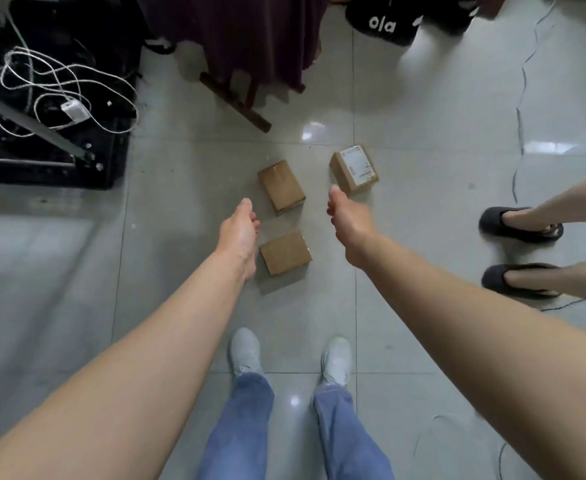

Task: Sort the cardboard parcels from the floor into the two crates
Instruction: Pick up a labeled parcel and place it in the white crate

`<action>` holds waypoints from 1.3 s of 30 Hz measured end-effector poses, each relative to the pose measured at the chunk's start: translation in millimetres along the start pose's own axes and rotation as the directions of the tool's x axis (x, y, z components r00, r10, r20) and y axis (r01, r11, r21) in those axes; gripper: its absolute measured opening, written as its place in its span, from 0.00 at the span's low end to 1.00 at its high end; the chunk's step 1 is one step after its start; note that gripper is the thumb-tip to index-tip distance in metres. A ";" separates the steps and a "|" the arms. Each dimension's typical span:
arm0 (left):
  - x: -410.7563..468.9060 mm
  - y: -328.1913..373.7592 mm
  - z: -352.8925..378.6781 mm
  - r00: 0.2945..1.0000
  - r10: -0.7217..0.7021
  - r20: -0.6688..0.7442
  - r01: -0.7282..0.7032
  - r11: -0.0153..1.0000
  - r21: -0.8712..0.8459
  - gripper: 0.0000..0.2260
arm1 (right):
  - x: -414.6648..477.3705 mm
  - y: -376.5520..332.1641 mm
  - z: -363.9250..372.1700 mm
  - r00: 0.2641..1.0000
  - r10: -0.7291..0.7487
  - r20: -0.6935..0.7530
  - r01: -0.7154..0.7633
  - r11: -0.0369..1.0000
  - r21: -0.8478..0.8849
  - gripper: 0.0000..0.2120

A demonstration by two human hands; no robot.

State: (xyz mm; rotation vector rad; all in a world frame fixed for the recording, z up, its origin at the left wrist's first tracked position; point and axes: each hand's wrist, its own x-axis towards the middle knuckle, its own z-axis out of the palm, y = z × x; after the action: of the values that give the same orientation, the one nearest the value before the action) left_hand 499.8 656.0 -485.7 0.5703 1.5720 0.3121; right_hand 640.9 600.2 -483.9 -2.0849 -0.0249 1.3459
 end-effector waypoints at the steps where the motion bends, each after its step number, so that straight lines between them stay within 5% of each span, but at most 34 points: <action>1: 22.7 -13.5 3.2 1.000 -0.010 -0.020 0.010 1.000 -0.002 0.13 | 20.2 10.2 5.8 1.000 -0.006 0.012 0.006 0.999 -0.034 0.22; 4: 90.4 -56.9 11.2 0.996 -0.037 -0.080 0.035 0.999 -0.017 0.15 | 80.9 45.8 26.2 1.000 -0.008 0.010 0.009 0.993 -0.118 0.14; 14: 272.6 -190.0 24.5 0.983 -0.122 -0.138 0.138 0.983 0.117 0.21 | 249.4 153.9 84.3 0.999 0.032 0.037 -0.020 0.952 -0.307 0.25; 20: 319.3 -222.9 32.4 0.966 -0.258 -0.015 0.258 0.966 -0.027 0.24 | 295.1 190.9 105.3 0.980 0.152 0.128 -0.110 0.951 -0.288 0.34; 28: 262.4 -161.3 22.1 0.986 -0.162 -0.046 0.159 0.986 -0.050 0.22 | 236.4 132.9 92.2 0.983 0.131 0.132 -0.096 0.965 -0.244 0.31; 39: 48.2 31.0 -19.4 0.993 -0.006 -0.114 -0.011 0.988 -0.153 0.23 | 4.8 -56.4 44.1 0.993 -0.101 0.067 0.106 0.992 -0.067 0.25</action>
State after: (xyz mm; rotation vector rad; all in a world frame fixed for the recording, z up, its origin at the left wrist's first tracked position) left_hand 485.8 710.2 -508.4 0.4413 1.6407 0.4704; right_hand 624.9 668.7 -469.8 -2.0682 -0.2077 1.3659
